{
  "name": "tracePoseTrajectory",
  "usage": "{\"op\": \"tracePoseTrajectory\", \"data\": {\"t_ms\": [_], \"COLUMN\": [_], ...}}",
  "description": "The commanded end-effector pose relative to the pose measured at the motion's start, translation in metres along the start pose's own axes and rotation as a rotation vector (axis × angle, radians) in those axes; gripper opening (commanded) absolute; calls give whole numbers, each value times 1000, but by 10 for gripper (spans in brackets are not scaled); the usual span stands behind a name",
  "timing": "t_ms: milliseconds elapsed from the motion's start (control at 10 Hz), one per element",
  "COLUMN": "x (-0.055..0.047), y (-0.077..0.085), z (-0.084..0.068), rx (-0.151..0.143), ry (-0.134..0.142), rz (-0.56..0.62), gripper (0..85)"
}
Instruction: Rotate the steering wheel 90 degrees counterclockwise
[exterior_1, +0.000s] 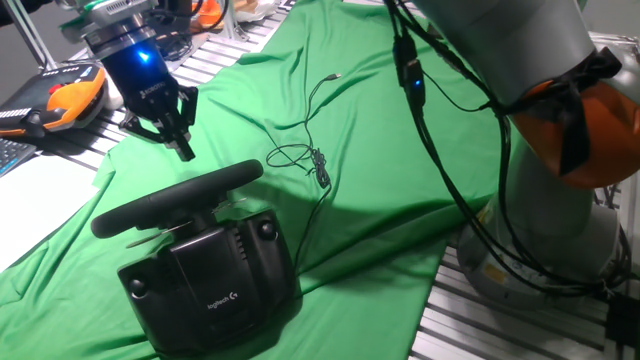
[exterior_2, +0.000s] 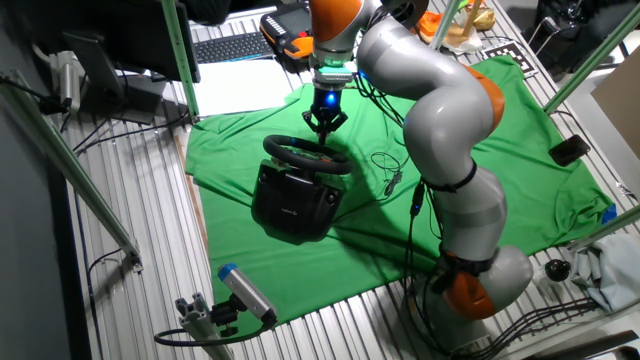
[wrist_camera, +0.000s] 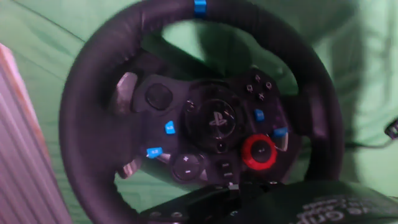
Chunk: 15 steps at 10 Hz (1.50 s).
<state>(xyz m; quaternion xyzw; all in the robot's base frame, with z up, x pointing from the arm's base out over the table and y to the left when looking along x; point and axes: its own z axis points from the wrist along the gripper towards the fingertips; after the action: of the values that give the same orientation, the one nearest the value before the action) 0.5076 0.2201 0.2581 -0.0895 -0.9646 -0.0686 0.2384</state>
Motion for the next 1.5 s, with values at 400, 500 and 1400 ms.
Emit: {"op": "tracePoseTrajectory", "data": {"t_ms": [400,500,1400], "x": [0,2,10], "y": [13,16,19], "z": [10,12,9], "rx": [-27,-30,-15], "ry": [-8,-4,-13], "rz": [8,12,22], "gripper": [0,0,0]}}
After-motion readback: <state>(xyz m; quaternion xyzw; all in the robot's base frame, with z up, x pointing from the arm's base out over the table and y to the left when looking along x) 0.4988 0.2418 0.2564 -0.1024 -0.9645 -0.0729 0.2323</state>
